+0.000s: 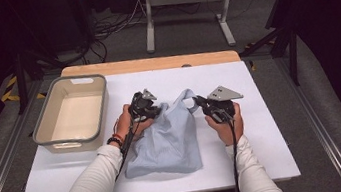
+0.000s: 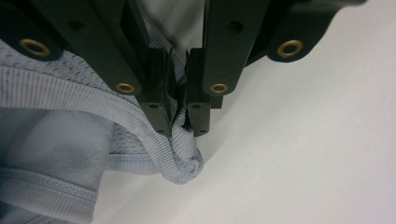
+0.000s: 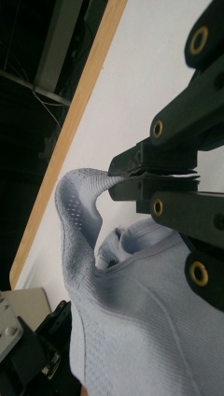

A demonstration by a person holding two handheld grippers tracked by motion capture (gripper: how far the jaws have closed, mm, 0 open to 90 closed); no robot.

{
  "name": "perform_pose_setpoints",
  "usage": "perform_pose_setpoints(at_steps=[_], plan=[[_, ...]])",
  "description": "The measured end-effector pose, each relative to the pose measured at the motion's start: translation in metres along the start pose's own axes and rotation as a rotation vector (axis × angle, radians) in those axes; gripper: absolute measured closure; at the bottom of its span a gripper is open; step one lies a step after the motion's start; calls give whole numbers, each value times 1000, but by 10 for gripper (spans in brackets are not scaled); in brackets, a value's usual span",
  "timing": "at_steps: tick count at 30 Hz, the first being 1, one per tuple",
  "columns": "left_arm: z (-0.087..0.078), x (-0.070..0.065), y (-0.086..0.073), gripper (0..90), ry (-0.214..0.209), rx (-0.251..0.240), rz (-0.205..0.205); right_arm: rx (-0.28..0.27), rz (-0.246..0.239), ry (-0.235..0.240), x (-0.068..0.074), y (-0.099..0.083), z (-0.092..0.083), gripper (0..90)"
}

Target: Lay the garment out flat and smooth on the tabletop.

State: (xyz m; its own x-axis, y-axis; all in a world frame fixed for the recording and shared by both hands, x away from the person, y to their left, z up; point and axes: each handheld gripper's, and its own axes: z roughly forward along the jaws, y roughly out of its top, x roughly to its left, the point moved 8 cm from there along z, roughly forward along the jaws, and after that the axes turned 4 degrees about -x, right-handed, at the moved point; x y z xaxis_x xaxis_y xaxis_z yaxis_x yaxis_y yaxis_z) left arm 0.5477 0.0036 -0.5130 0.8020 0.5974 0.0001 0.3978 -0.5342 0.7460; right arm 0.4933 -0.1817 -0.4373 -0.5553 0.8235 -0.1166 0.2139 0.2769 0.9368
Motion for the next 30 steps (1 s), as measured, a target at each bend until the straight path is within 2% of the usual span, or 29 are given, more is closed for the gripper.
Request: perform_pose_setpoints(at_steps=[1,2,3,5,6,7,9,10,11,12,13,14,15,16,21,26,29,30], plan=[[0,0,1,830,11,-1,2,0,0,0,0,0,0,877],[-1,1,3,832,37,-1,23,1,-3,-1,1,0,-1,877],[-2,1,3,836,35,-10,19,-2,-27,-10,2,1,-3,877],[-1,3,2,837,44,-5,7,-3,-6,-6,2,-1,-2,878],[-3,3,3,837,49,-4,14,3,-20,-22,0,0,-2,878],[-8,4,9,838,72,-19,43,-1,-27,-29,-2,3,-3,878],[-9,3,10,839,67,-33,34,-8,-12,-15,-3,7,-4,878],[-11,1,11,839,60,-43,34,-1,-22,-16,-3,7,-3,878],[-12,1,13,840,76,-54,47,8,-34,-16,-2,6,-2,878],[-14,0,15,841,81,-84,47,13,-44,-16,-1,5,-2,878],[-14,0,15,842,81,-84,47,12,-47,-16,0,5,-2,878],[-18,-1,17,842,102,-111,42,12,-53,-15,0,4,-3,878],[-18,-1,17,844,102,-111,42,12,-53,-15,0,4,-3,878],[-24,-4,20,845,96,-136,33,10,-48,-20,-1,3,-5,878],[-34,-9,27,846,121,-163,68,6,-47,-17,-2,4,-8,878],[-43,-10,32,846,137,-187,81,-1,-51,-17,0,8,-8,878],[-49,-8,35,846,144,-210,75,-5,-55,-17,1,13,-9,878],[-55,-6,37,846,139,-232,60,-12,-61,-18,1,17,-9,878]])
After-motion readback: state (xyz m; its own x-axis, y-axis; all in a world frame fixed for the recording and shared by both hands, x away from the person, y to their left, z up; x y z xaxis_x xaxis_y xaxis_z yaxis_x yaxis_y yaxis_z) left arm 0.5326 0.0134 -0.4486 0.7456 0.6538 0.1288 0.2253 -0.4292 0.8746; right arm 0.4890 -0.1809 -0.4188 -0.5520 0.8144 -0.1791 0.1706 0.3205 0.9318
